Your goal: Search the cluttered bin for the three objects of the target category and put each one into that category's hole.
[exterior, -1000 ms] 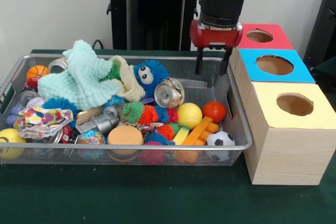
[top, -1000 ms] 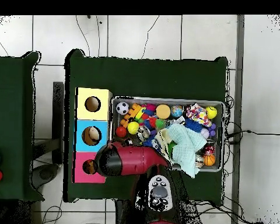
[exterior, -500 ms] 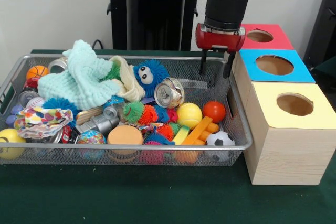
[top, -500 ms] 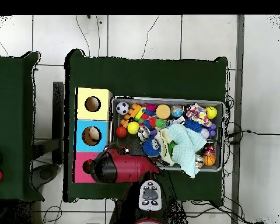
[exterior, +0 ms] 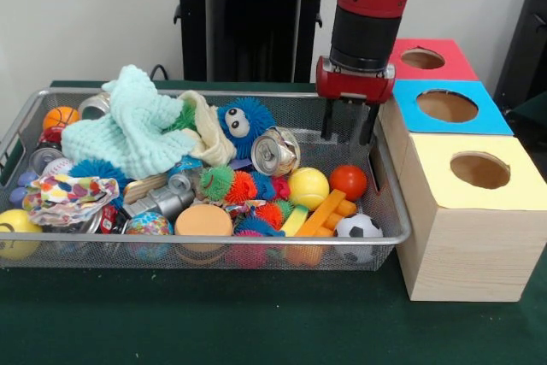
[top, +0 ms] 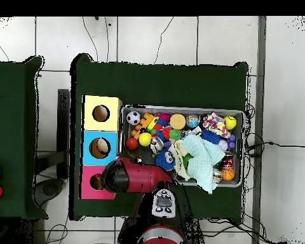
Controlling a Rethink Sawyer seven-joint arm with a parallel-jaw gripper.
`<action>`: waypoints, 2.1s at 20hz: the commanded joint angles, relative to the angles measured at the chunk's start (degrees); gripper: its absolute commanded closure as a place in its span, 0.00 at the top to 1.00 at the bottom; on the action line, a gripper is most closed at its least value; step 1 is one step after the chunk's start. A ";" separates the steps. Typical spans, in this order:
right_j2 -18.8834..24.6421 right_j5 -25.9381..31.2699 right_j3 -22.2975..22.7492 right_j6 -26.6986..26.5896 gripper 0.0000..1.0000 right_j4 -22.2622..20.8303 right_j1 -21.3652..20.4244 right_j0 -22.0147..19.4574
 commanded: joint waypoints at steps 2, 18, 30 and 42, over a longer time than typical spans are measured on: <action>-1.52 1.92 -14.39 10.65 1.00 6.33 6.90 1.65; 0.04 12.10 -25.78 5.36 1.00 8.05 12.17 0.97; 2.05 16.45 -26.29 1.90 1.00 4.13 11.27 -0.87; 3.62 22.49 -27.31 -4.94 1.00 -2.07 11.04 -3.94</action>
